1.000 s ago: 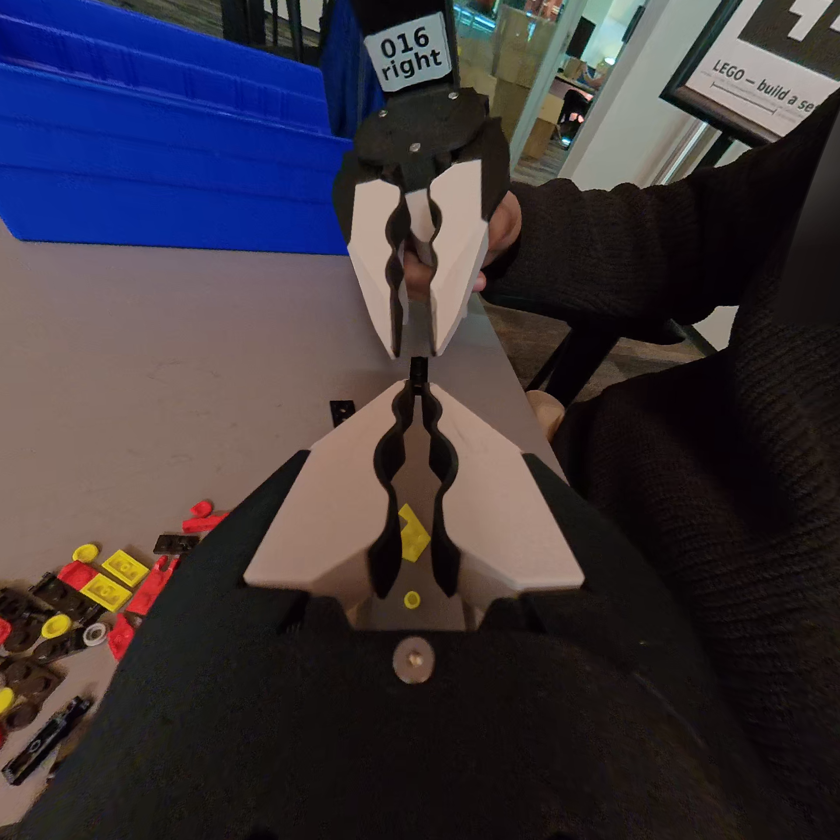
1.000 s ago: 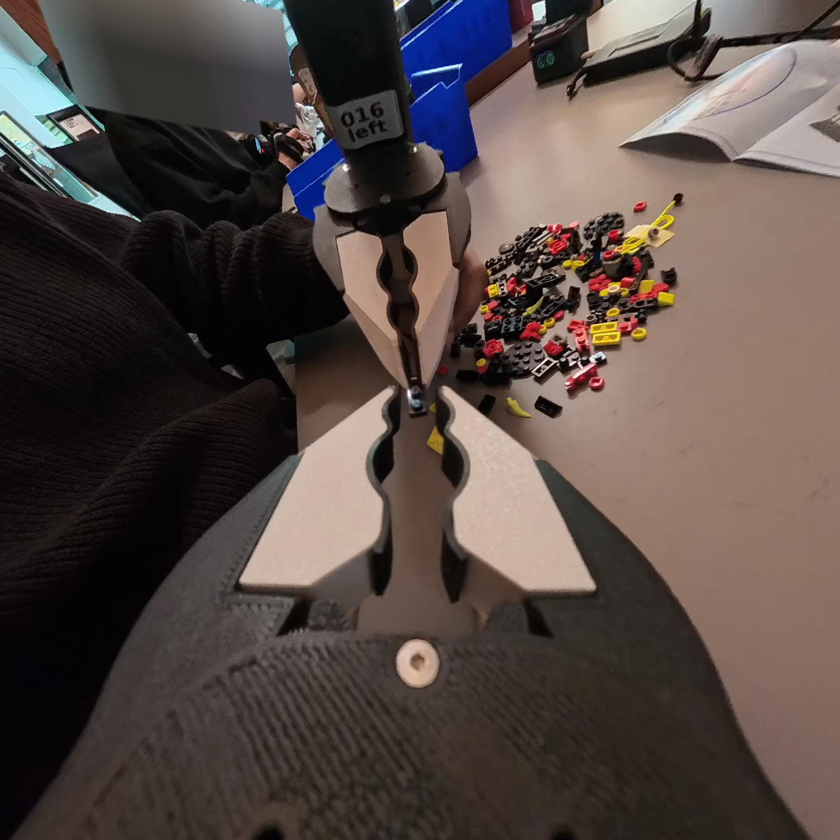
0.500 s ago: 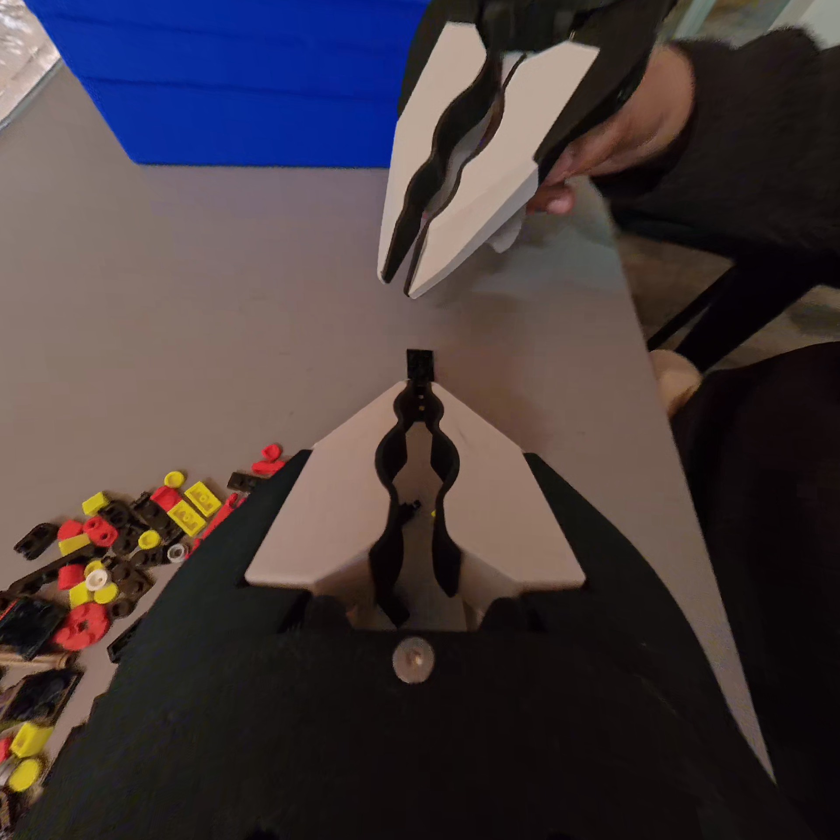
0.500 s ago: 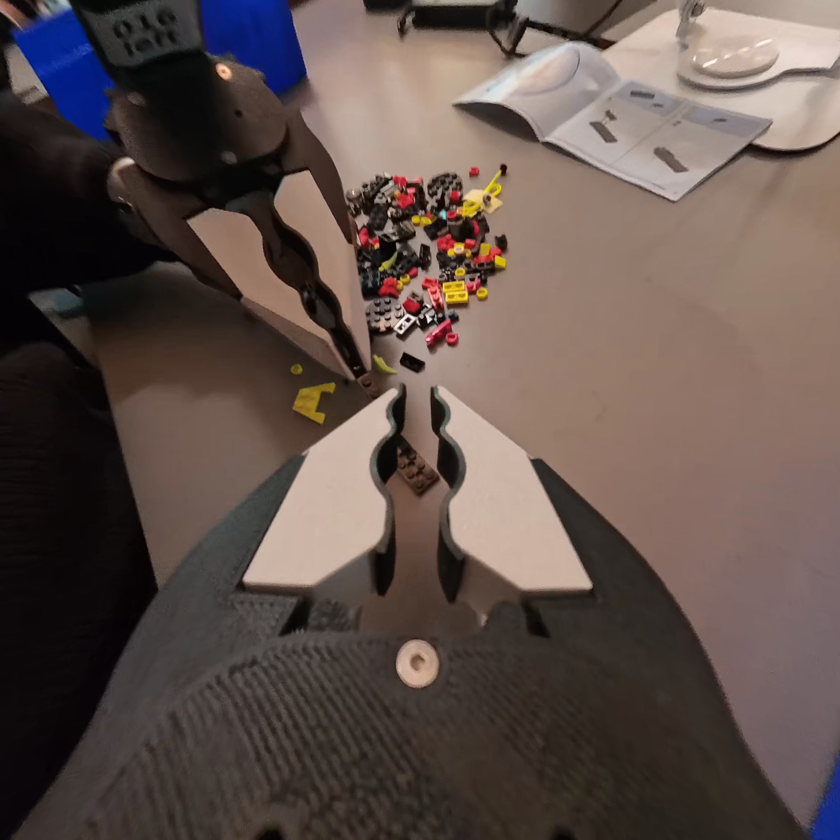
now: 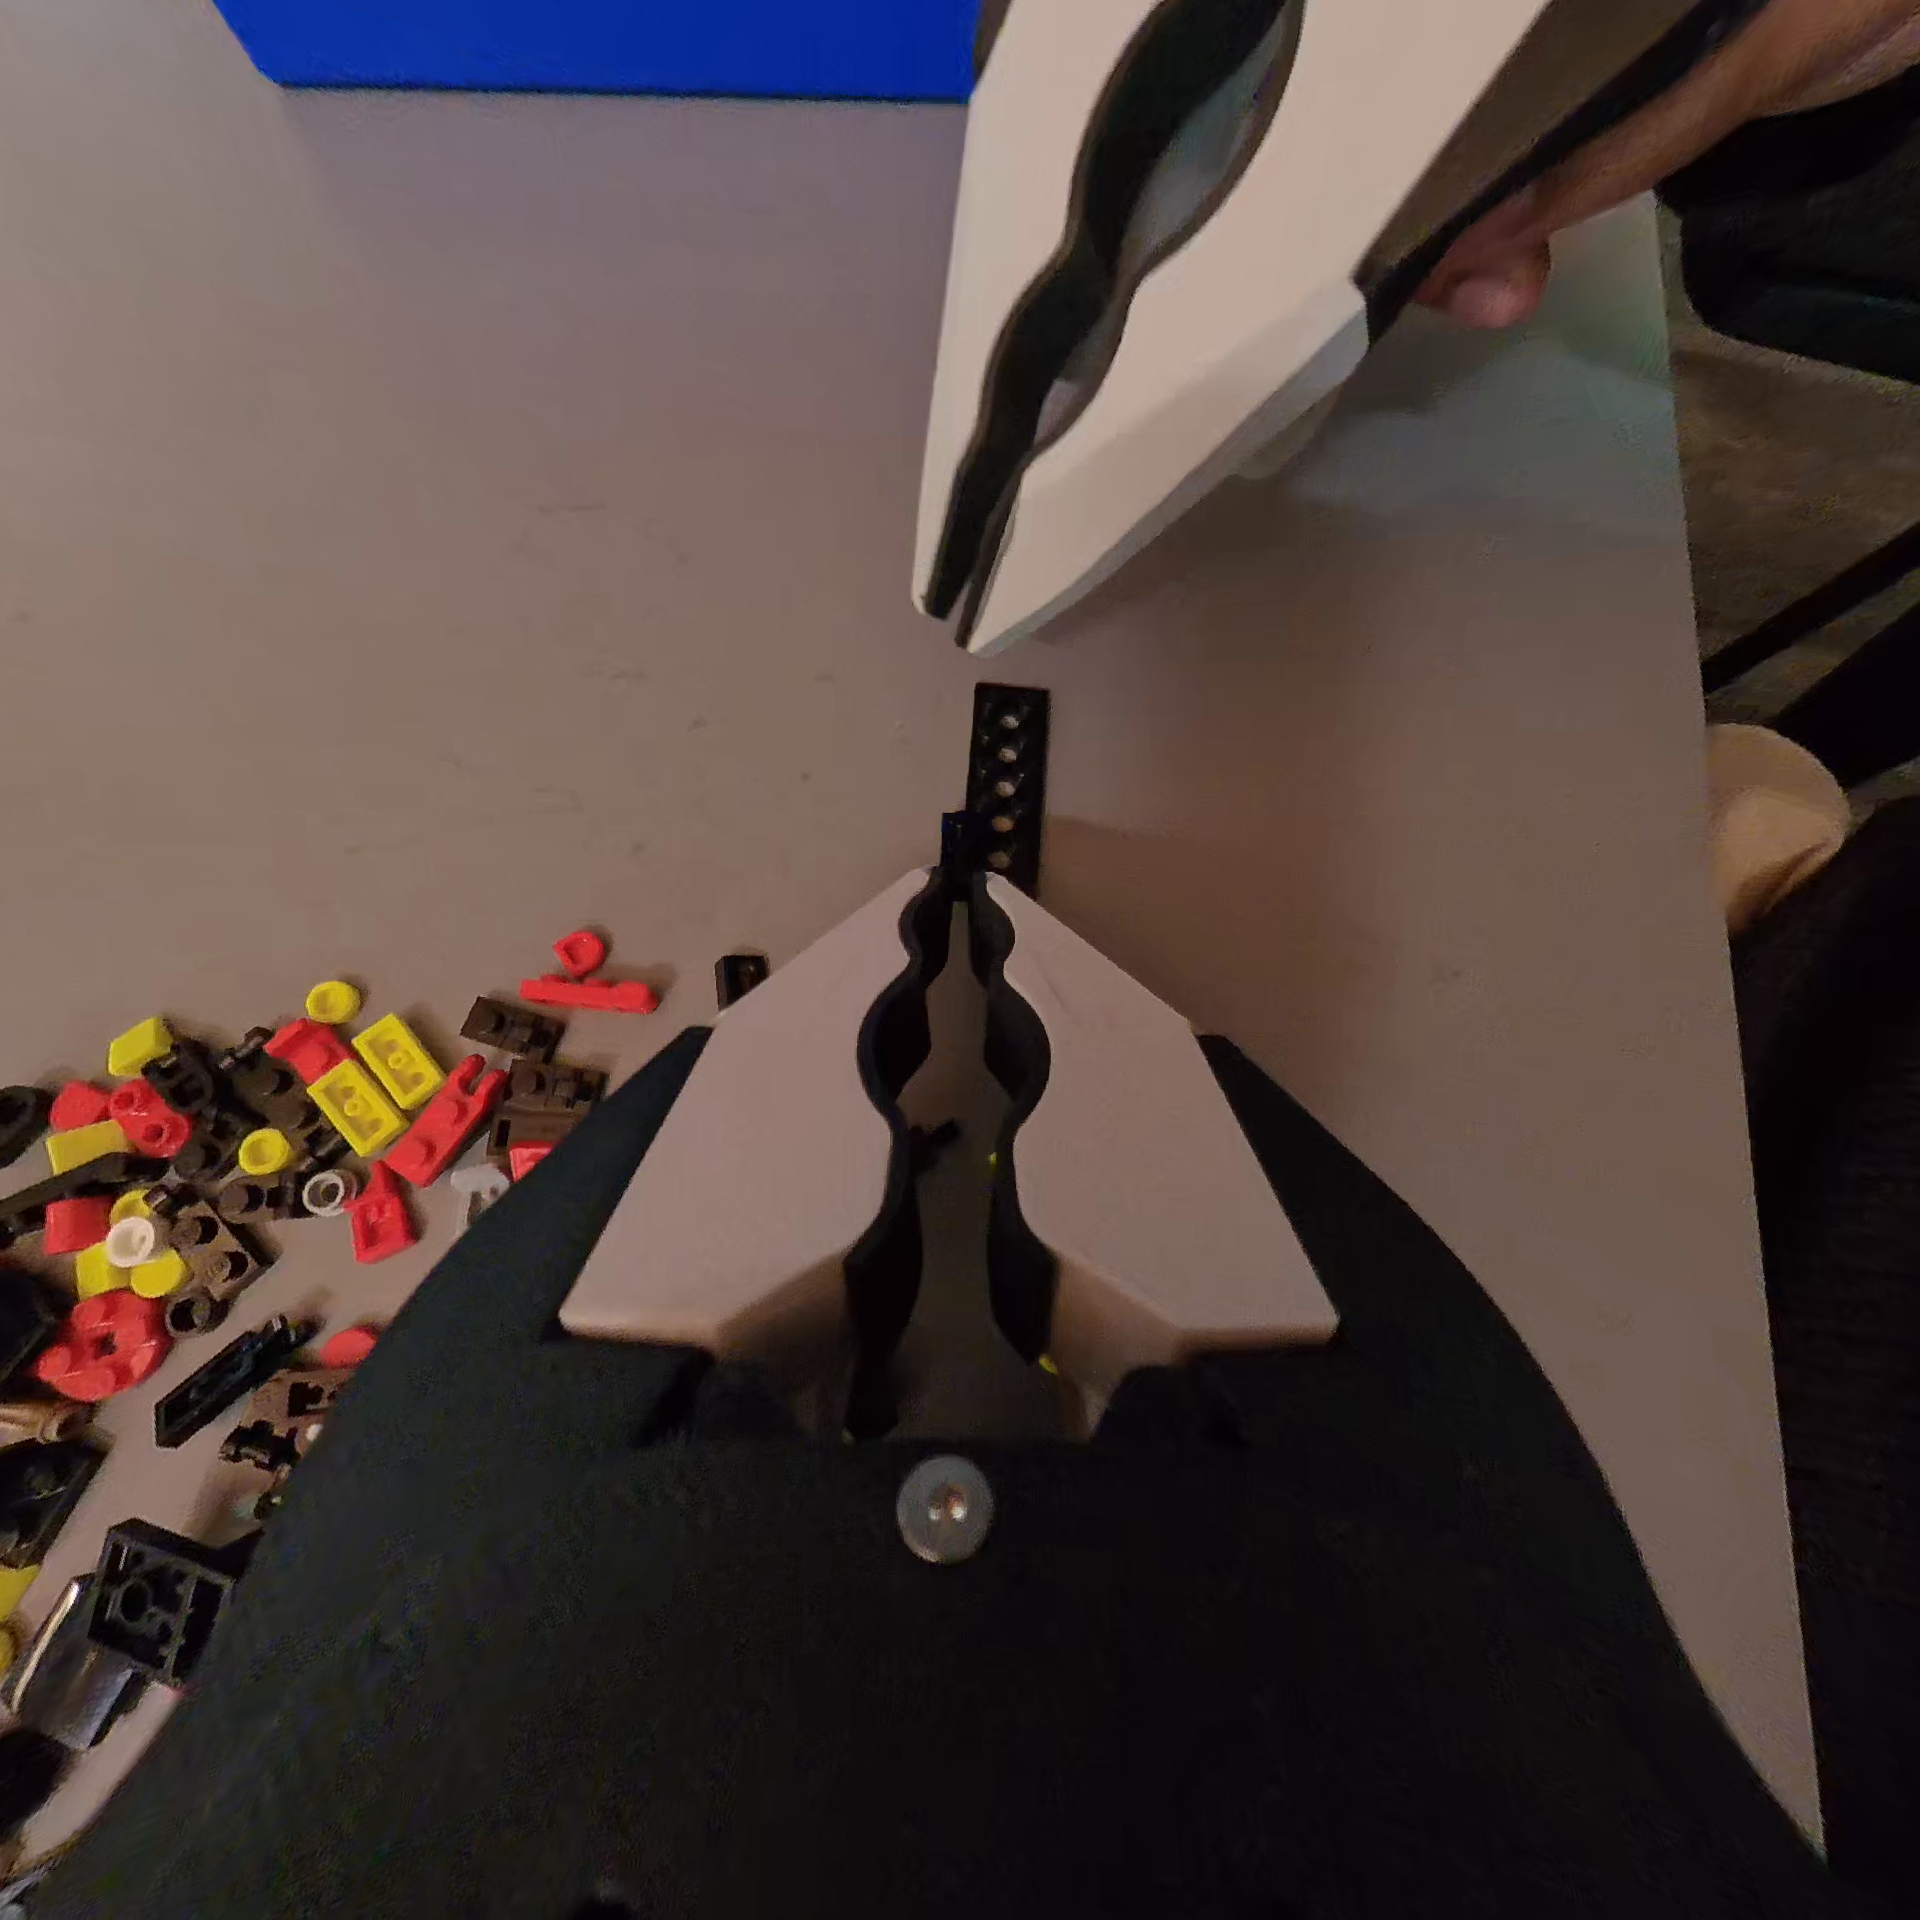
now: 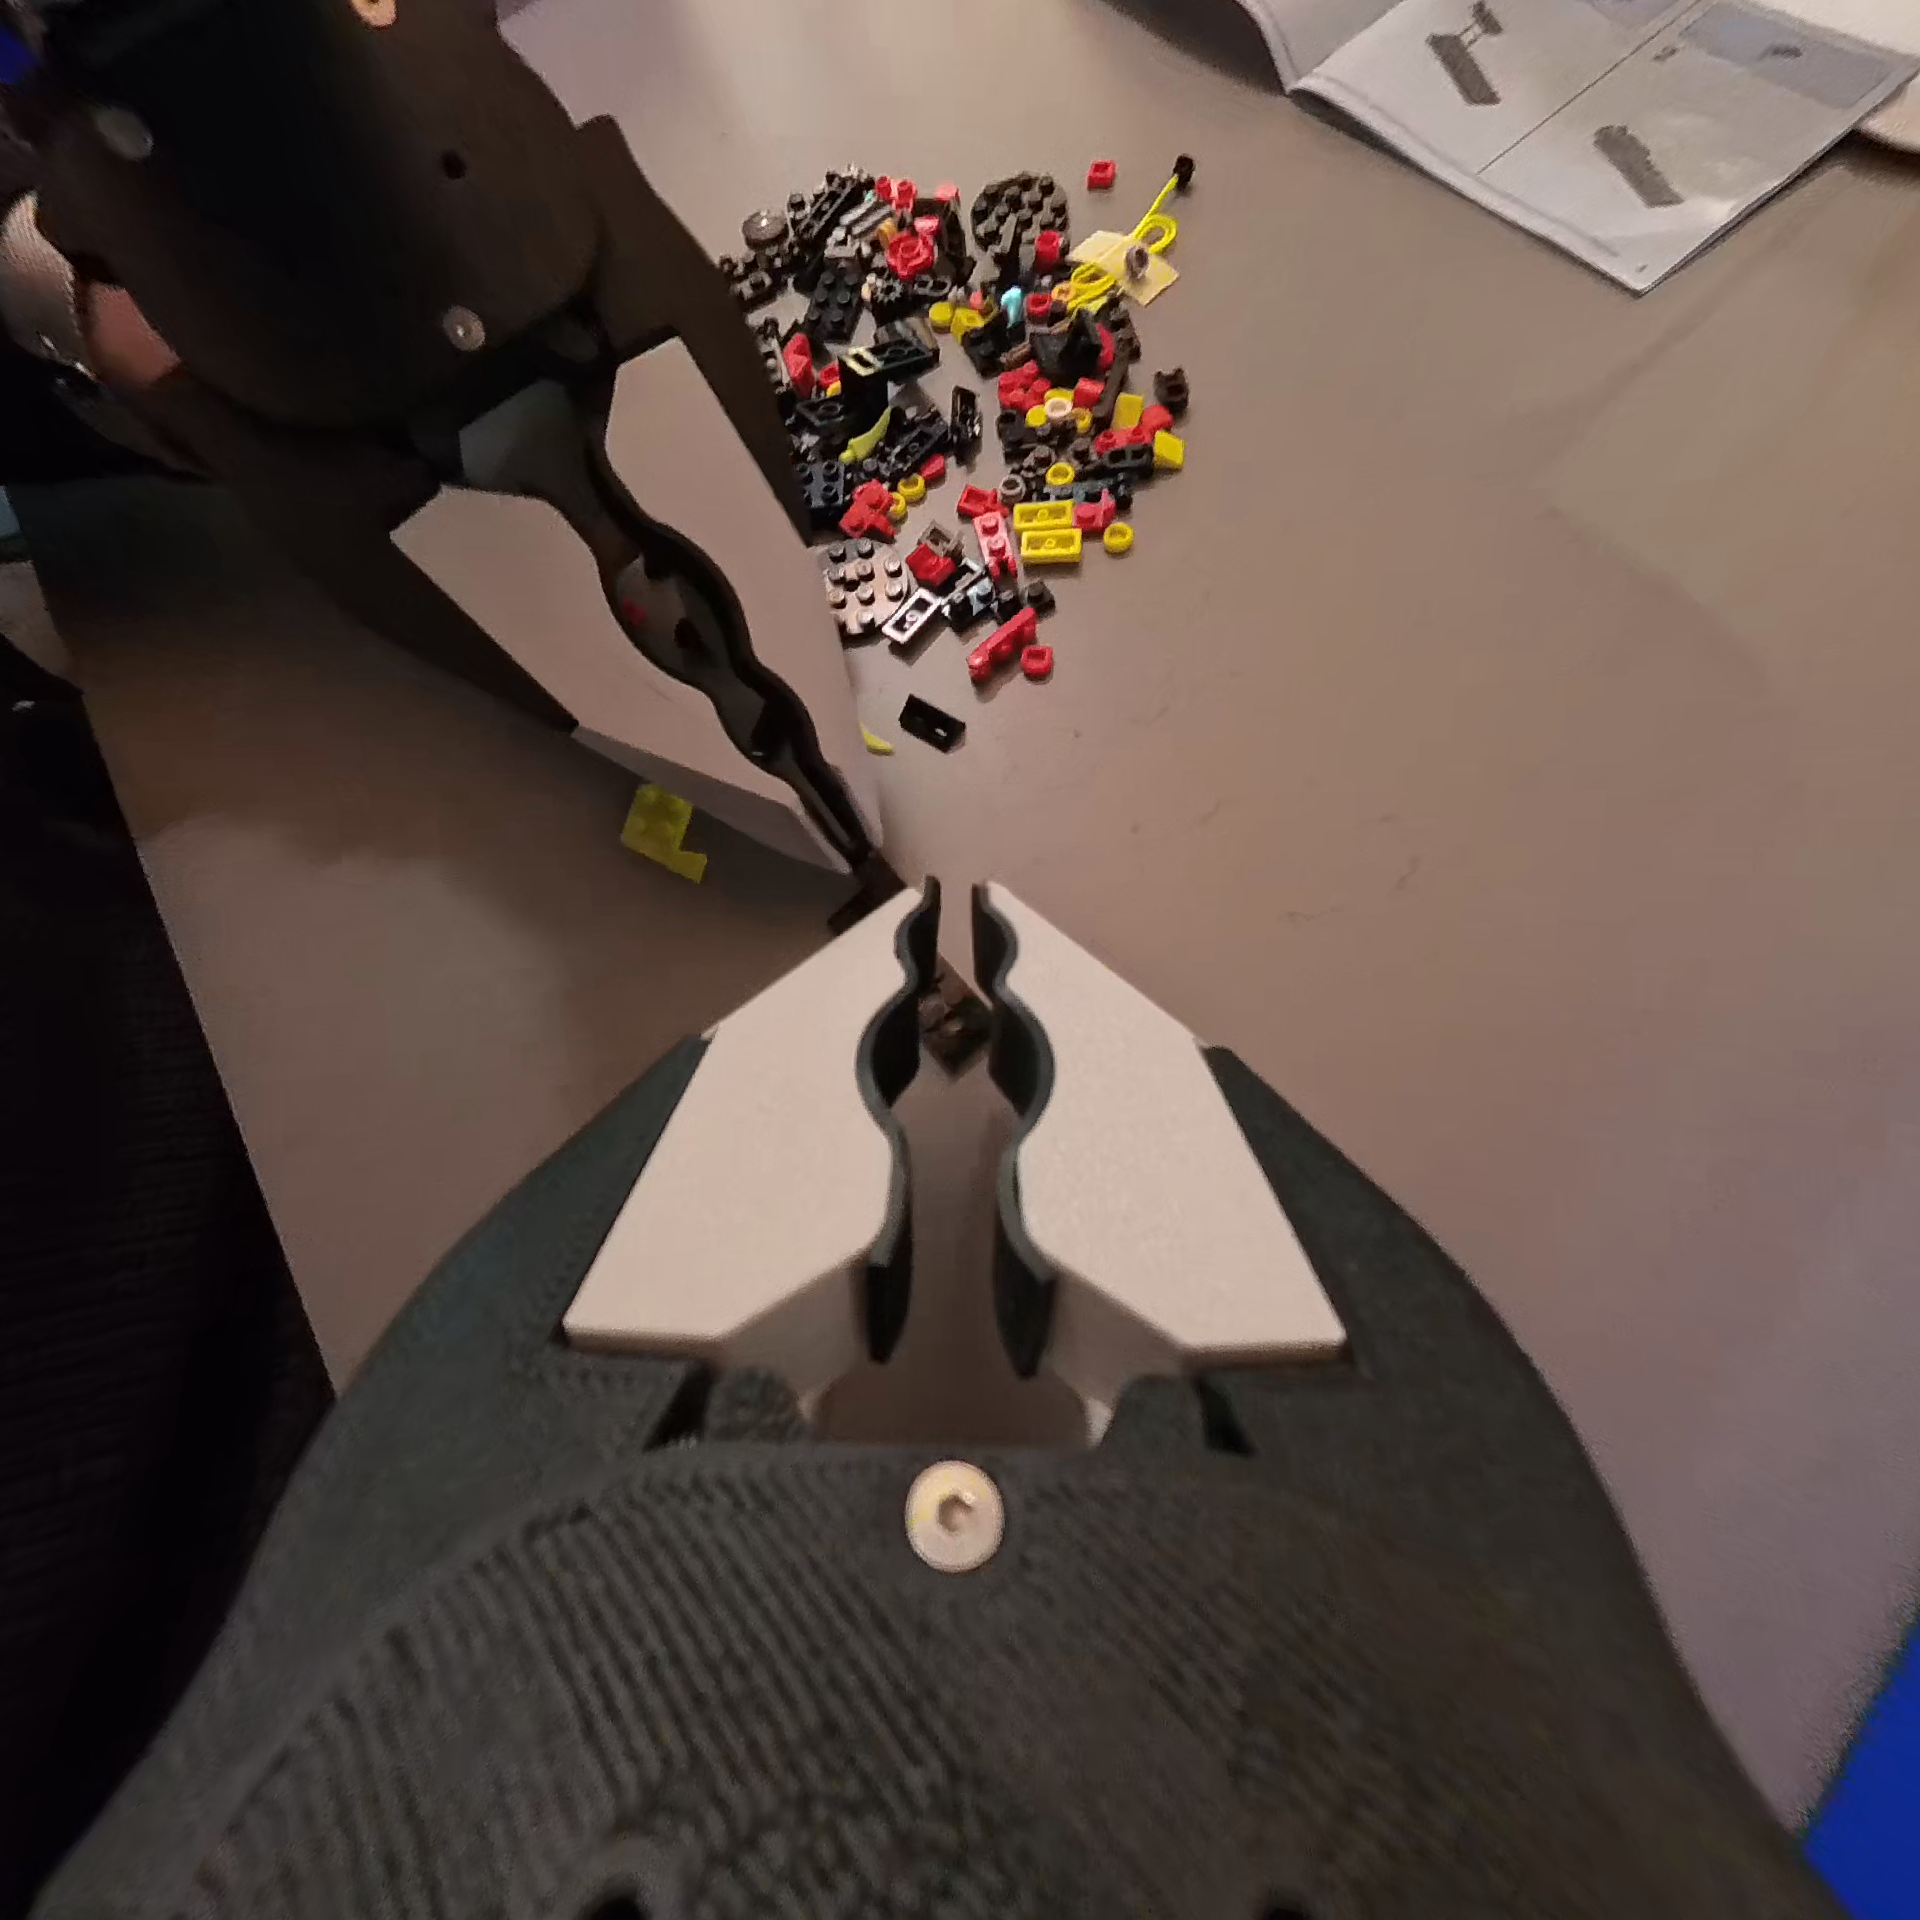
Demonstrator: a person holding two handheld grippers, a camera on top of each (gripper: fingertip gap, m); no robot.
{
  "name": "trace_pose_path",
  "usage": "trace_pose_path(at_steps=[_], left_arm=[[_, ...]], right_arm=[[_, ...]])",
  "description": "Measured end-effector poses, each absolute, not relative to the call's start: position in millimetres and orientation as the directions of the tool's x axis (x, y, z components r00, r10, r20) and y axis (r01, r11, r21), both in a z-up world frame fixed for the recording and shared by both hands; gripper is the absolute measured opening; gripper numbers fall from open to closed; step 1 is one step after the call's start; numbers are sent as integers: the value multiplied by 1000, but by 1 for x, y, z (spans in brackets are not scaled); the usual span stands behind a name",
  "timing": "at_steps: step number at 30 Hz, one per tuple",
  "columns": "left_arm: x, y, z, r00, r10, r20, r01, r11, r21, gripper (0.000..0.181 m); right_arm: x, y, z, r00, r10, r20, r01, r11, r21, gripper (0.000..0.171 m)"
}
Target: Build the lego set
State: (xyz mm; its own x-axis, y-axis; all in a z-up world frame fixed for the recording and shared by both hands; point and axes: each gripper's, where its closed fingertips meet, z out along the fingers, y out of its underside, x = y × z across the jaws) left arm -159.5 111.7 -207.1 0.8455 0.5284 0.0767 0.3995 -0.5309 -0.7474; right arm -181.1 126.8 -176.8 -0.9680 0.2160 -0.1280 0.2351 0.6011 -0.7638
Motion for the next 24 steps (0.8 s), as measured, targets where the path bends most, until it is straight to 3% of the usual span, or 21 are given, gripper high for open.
trace_pose_path(at_steps=[1,10,24], left_arm=[[-160,111,-207,845,529,80,402,-529,-747,1],[-156,113,-210,866,493,86,385,-545,-745,2],[-154,109,-215,873,479,92,390,-573,-721,2]], right_arm=[[-180,126,-179,-970,211,-121,228,615,-755,4],[-172,124,-199,-984,177,-36,153,711,-686,0],[-163,113,-203,-989,143,-28,124,725,-677,0]])
